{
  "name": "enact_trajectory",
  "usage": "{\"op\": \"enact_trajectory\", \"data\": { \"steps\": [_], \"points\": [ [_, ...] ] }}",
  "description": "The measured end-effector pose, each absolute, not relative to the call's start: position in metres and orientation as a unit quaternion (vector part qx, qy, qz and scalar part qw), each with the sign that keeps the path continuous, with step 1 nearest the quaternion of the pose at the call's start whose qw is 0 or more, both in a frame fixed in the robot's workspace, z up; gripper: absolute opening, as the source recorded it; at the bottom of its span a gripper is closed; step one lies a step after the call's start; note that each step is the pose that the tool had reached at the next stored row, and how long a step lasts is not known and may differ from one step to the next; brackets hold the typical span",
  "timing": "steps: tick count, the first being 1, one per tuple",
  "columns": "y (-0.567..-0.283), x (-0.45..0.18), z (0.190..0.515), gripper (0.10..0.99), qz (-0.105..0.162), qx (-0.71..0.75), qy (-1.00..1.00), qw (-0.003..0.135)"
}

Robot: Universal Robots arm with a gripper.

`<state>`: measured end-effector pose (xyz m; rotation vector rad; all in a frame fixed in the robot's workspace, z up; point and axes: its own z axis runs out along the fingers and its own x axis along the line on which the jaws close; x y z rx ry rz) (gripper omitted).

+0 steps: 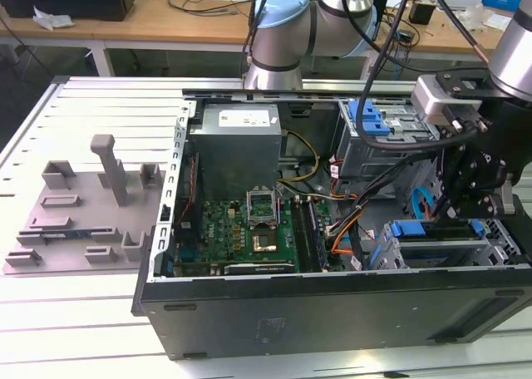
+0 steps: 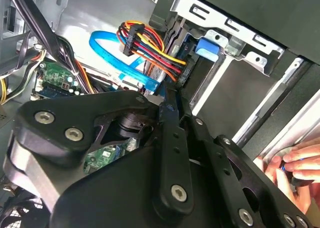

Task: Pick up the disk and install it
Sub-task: 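Insert the second disk wire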

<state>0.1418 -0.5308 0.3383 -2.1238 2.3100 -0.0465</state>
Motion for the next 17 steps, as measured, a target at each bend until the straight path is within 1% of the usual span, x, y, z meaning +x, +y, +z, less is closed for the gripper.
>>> {"op": "enact_trajectory", "data": {
  "steps": [3, 5, 13, 15, 16, 17],
  "points": [
    [-0.531, 0.142, 0.336, 0.173, -0.014, -0.677, 0.736, 0.002],
    [-0.531, 0.141, 0.343, 0.302, -0.014, -0.677, 0.736, 0.002],
    [-0.519, 0.141, 0.388, 0.302, -0.015, -0.677, 0.736, 0.002],
    [-0.518, 0.141, 0.389, 0.153, -0.015, -0.677, 0.736, 0.002],
    [-0.518, 0.141, 0.389, 0.153, -0.015, -0.677, 0.736, 0.002],
    [-0.518, 0.141, 0.389, 0.106, -0.015, -0.677, 0.736, 0.002]
  ]
}}
